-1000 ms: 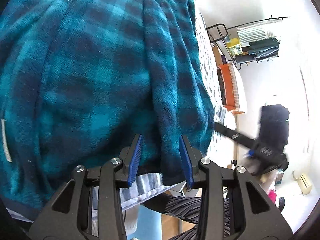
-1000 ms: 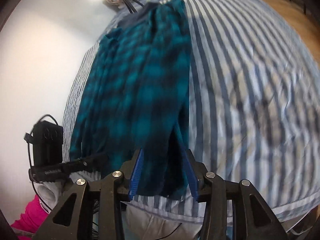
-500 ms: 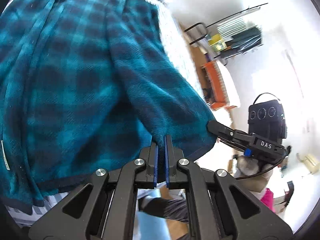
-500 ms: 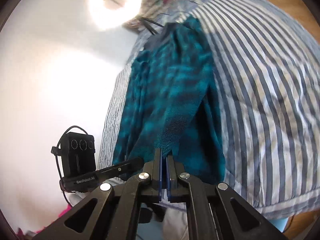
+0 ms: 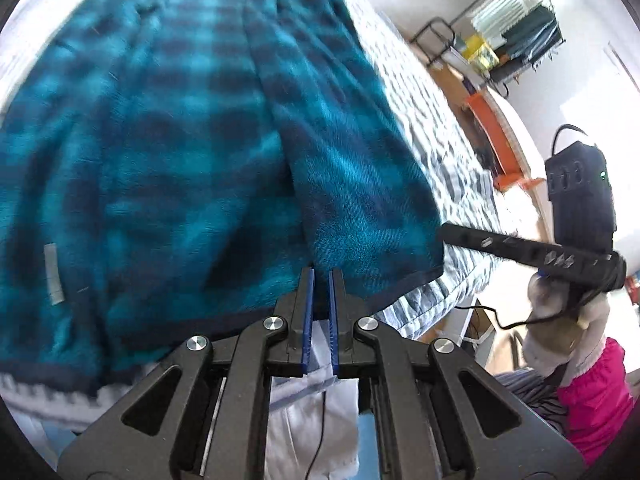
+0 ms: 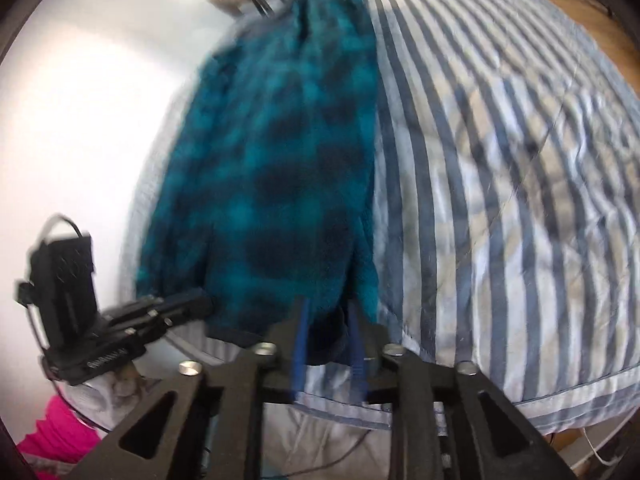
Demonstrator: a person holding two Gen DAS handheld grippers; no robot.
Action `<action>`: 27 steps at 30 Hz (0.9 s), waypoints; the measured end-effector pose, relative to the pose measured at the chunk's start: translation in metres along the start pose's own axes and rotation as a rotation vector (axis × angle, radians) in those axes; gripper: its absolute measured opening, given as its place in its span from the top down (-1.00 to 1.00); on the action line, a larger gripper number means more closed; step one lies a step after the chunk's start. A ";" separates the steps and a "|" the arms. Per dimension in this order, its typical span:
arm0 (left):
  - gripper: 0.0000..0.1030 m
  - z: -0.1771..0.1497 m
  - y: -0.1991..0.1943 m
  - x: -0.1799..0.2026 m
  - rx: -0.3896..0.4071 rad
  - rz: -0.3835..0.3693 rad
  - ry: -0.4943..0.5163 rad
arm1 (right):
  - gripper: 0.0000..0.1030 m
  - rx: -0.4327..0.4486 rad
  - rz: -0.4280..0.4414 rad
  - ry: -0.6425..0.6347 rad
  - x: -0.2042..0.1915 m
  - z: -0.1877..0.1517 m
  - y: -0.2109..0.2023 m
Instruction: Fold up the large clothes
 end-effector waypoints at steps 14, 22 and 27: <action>0.04 -0.013 0.025 0.115 0.063 0.024 0.254 | 0.36 0.303 0.012 0.061 0.030 0.032 -0.092; -0.28 -0.013 0.089 0.131 -0.031 0.207 0.309 | 0.36 0.376 0.044 0.122 0.044 0.039 -0.118; -0.28 -0.015 0.106 0.126 -0.023 0.234 0.331 | 0.36 0.393 0.055 0.124 0.045 0.042 -0.125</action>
Point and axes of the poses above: each gripper's, at about its wrist camera, not at the fingertips, and y roughly the way its jaws point, x to its right, z to its top, the point moved 5 cm from there along y, roughly the way its jaws point, and after that the axes turned 7 degrees about z, right-handed, at the moved point
